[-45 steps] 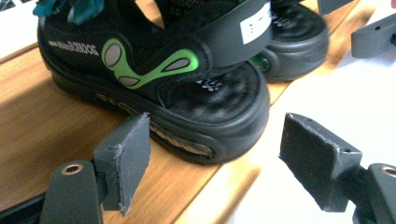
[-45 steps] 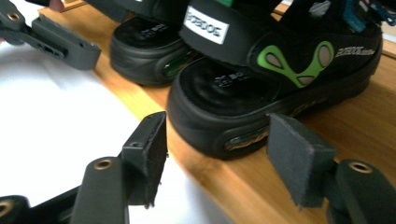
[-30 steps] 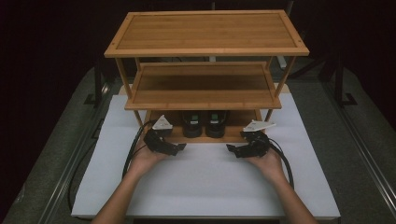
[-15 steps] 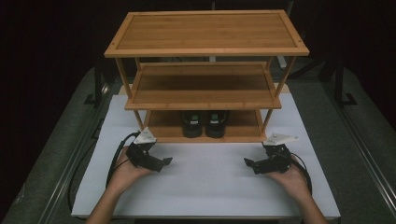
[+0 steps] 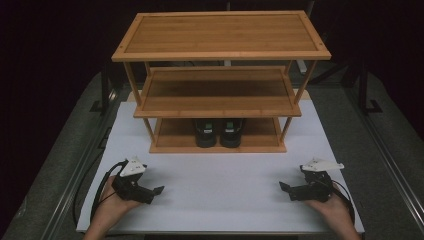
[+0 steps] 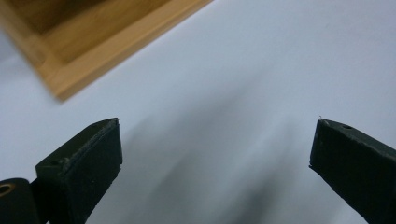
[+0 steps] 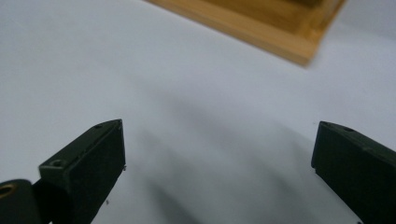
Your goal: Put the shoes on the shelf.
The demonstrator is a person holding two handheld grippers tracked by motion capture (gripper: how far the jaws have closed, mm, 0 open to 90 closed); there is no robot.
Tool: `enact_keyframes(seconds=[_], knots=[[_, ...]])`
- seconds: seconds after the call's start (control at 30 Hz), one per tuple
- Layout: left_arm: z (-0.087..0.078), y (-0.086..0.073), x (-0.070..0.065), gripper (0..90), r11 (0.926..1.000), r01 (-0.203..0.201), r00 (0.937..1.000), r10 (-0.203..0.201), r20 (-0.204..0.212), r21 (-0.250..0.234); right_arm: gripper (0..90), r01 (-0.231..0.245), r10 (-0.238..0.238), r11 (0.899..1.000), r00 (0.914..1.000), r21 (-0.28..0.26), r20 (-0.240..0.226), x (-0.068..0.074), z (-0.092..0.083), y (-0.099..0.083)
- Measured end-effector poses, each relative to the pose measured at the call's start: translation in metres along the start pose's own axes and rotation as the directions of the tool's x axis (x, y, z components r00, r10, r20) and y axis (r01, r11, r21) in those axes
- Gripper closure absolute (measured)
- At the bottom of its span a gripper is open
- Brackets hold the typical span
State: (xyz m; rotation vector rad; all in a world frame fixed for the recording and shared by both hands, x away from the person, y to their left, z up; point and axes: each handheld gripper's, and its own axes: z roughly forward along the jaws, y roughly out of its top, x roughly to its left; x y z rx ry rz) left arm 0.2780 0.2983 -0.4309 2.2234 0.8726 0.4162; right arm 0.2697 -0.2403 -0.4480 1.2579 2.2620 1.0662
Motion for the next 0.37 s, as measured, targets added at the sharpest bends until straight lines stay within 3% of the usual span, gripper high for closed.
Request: enact_keyframes(seconds=[0.27, 0.37], knots=[[0.001, -0.021, -0.003, 2.0, 0.9984, 0.002, 1.0000, -0.002, 0.009, 0.056, 2.5, -0.006, 0.003, 0.998, 0.9989, 0.062, 0.046, -0.006, -0.001, -0.012], [0.004, -0.022, -0.002, 0.9, 0.9988, 0.013, 0.9996, -0.014, 0.025, 0.048, 2.5, -0.003, -0.001, 0.997, 0.9982, 0.076, 0.059, -0.005, 0.001, -0.012]])
